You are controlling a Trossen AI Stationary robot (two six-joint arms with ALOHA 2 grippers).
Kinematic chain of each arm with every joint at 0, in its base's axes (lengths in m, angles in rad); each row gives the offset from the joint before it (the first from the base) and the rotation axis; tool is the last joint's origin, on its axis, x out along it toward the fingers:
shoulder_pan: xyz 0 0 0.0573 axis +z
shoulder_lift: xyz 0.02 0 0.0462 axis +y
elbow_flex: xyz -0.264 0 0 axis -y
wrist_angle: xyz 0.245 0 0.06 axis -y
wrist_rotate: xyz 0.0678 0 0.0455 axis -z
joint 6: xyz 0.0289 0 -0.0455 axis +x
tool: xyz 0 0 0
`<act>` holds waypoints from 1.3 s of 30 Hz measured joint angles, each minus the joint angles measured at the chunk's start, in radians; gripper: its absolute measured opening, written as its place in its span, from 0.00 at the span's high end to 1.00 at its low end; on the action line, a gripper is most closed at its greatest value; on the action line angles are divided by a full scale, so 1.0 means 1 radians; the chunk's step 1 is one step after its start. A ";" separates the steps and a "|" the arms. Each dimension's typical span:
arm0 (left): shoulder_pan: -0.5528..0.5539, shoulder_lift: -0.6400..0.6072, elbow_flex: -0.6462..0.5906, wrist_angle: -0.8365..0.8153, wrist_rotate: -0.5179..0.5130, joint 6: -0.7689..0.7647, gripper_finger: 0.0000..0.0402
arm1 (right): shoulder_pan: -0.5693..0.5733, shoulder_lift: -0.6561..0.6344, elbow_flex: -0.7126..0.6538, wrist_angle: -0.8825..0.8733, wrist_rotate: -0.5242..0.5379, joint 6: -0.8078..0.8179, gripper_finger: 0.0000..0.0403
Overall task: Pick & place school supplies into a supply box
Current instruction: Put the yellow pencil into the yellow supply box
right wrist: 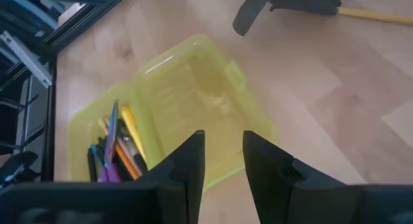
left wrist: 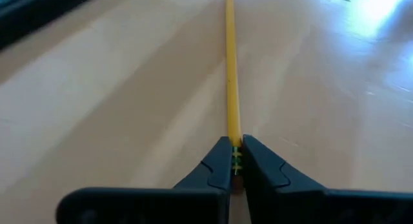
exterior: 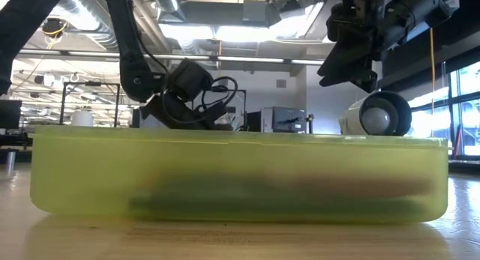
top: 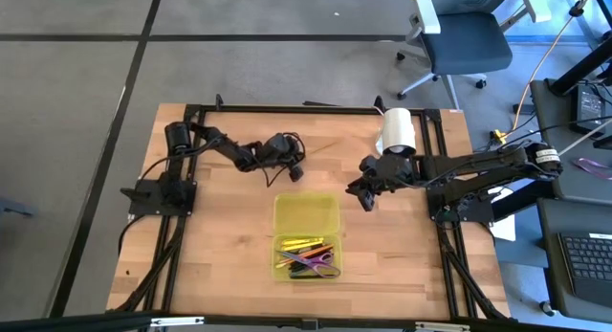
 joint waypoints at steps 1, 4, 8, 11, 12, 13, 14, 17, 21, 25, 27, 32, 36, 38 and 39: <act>-0.006 -0.009 -0.001 -0.011 0.002 -0.002 0.97 | 0.008 0.000 0.000 0.000 0.000 -0.001 0.73; -0.016 -0.054 -0.006 -0.072 0.015 -0.003 0.98 | 0.028 0.000 0.000 -0.001 -0.001 -0.002 0.73; -0.017 -0.130 -0.012 -0.169 0.018 -0.004 0.98 | 0.052 0.000 0.000 -0.003 -0.001 -0.003 0.73; -0.020 -0.192 -0.013 -0.276 0.006 0.002 0.98 | 0.067 0.000 0.000 -0.007 -0.001 -0.004 0.73; -0.022 -0.211 -0.014 -0.307 0.001 0.003 0.98 | 0.071 0.000 0.000 -0.008 -0.001 -0.004 0.73; -0.024 -0.230 -0.013 -0.332 -0.002 0.003 0.98 | 0.074 0.000 0.000 -0.010 0.000 -0.006 0.73; -0.027 -0.251 -0.013 -0.357 -0.004 0.003 0.98 | 0.076 0.000 0.000 -0.013 0.000 -0.011 0.73; -0.038 -0.300 -0.011 -0.407 -0.022 0.005 0.98 | 0.080 0.000 0.000 -0.014 0.005 -0.029 0.73; -0.058 -0.348 -0.010 -0.449 -0.063 0.004 0.98 | 0.081 0.000 0.000 -0.015 0.008 -0.033 0.73; -0.085 -0.406 -0.009 -0.483 -0.041 -0.020 0.98 | 0.081 0.000 0.000 -0.025 0.008 -0.033 0.73; -0.107 -0.453 -0.009 -0.517 -0.019 -0.042 0.98 | 0.081 0.000 0.000 -0.040 0.008 -0.019 0.73; -0.204 -0.593 -0.009 -0.620 0.011 -0.127 0.98 | 0.080 0.000 0.000 -0.133 0.009 0.024 0.73; -0.322 -0.683 -0.007 -0.686 0.008 -0.230 0.98 | 0.098 -0.001 0.000 -0.194 0.008 0.015 0.73; -0.392 -0.707 -0.007 -0.688 0.007 -0.290 0.98 | 0.116 -0.001 0.000 -0.214 -0.011 -0.003 0.73; -0.431 -0.709 -0.007 -0.684 0.006 -0.319 0.98 | 0.126 -0.001 0.000 -0.221 -0.022 -0.006 0.73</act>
